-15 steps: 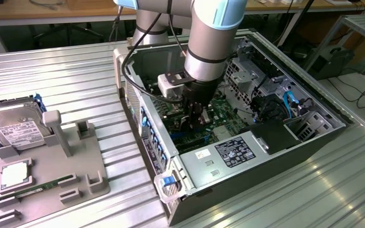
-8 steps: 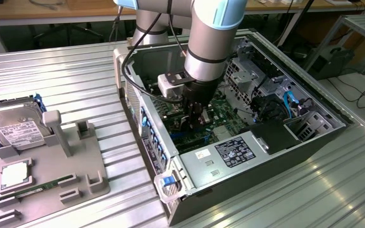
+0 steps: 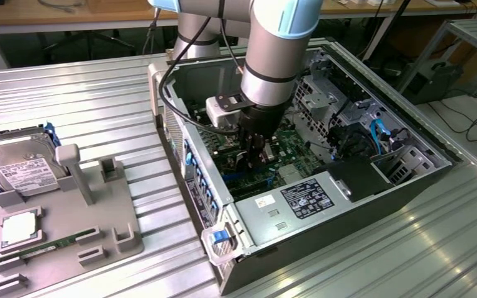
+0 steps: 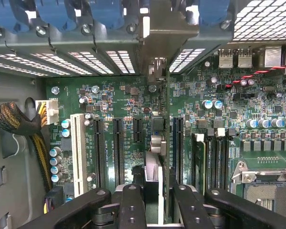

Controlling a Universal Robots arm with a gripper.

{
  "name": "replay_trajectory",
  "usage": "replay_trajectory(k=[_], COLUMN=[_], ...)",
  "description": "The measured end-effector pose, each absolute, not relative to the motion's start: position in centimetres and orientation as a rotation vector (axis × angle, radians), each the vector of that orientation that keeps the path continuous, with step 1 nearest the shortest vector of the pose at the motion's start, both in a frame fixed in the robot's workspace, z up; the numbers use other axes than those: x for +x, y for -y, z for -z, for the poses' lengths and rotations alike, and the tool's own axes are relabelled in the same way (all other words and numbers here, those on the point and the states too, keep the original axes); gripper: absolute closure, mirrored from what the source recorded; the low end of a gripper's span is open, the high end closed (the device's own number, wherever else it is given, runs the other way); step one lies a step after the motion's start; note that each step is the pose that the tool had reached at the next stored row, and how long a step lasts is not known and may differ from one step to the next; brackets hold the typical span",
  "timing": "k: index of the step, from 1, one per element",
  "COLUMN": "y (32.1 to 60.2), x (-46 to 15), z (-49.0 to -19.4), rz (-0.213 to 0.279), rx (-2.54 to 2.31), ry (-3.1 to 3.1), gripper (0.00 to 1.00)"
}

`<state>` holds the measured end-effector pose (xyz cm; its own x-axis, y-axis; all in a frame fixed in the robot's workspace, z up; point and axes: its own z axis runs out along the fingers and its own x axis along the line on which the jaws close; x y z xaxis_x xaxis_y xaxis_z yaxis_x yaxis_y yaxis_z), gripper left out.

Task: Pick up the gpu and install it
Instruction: 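Insert the gpu into the slot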

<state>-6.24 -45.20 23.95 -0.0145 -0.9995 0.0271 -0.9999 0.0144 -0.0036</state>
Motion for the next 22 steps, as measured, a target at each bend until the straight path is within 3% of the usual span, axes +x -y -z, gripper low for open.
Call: replay_trajectory(k=[22], y=[44.98], x=[-6.23], z=[-23.57], rz=[-0.034], rx=[2.194], ry=[2.224], gripper=[0.72])
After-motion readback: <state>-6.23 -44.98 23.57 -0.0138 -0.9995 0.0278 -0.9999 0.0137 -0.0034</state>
